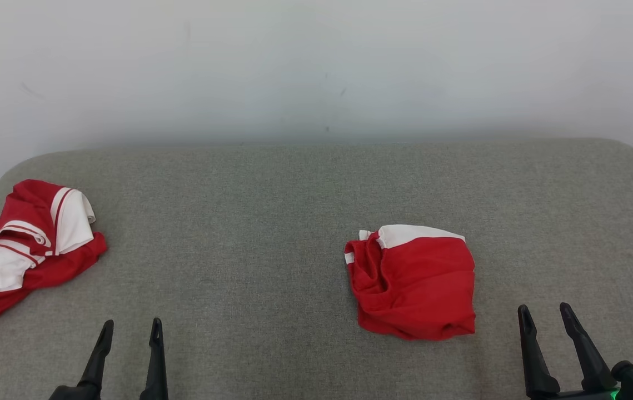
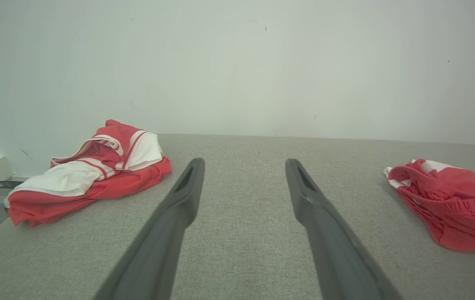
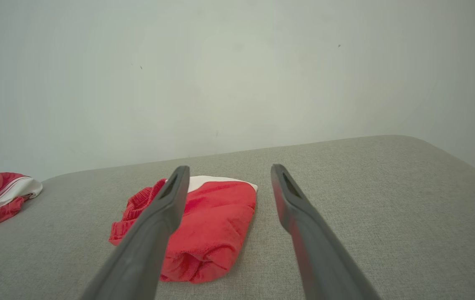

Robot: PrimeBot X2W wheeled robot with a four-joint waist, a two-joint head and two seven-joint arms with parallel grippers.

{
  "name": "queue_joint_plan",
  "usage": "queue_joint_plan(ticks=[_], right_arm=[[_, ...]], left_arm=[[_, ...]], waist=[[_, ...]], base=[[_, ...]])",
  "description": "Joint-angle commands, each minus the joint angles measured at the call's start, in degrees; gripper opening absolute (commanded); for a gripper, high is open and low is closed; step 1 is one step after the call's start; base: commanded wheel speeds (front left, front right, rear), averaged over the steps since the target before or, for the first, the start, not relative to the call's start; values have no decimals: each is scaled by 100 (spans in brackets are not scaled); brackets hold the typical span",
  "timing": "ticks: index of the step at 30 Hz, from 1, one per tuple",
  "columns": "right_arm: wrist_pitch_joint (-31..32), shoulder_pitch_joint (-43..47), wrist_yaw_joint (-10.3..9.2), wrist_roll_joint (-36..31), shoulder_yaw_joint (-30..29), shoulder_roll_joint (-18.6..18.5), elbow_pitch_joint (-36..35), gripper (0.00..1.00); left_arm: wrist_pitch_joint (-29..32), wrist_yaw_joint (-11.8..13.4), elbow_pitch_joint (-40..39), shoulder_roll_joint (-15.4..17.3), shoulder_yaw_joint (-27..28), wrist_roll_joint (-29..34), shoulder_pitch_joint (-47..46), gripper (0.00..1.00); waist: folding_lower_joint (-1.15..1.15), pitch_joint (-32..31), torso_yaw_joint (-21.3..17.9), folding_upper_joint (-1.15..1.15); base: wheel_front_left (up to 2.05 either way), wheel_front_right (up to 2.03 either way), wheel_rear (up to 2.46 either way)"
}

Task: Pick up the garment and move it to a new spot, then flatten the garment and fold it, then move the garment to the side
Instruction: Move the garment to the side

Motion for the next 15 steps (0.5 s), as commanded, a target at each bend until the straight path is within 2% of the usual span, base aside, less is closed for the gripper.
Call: queue_joint_plan(ticks=[1, 7, 15], right_arm=[[3, -12, -13, -21, 2, 16, 14, 100], [-13, -12, -13, 24, 43, -35, -15, 100], [102, -642, -13, 18, 386, -575, 102, 100]], left_arm=[[-1, 4, -32, 0, 13, 57, 57, 100], [-1, 5, -32, 1, 15, 4, 50, 100], [-1, 40, -34, 1, -75, -90, -71, 100]], waist=[[0, 0, -2, 0], [0, 12, 15, 0], [0, 165, 73, 0]], base=[[0, 0, 0], [0, 0, 0], [0, 0, 0]])
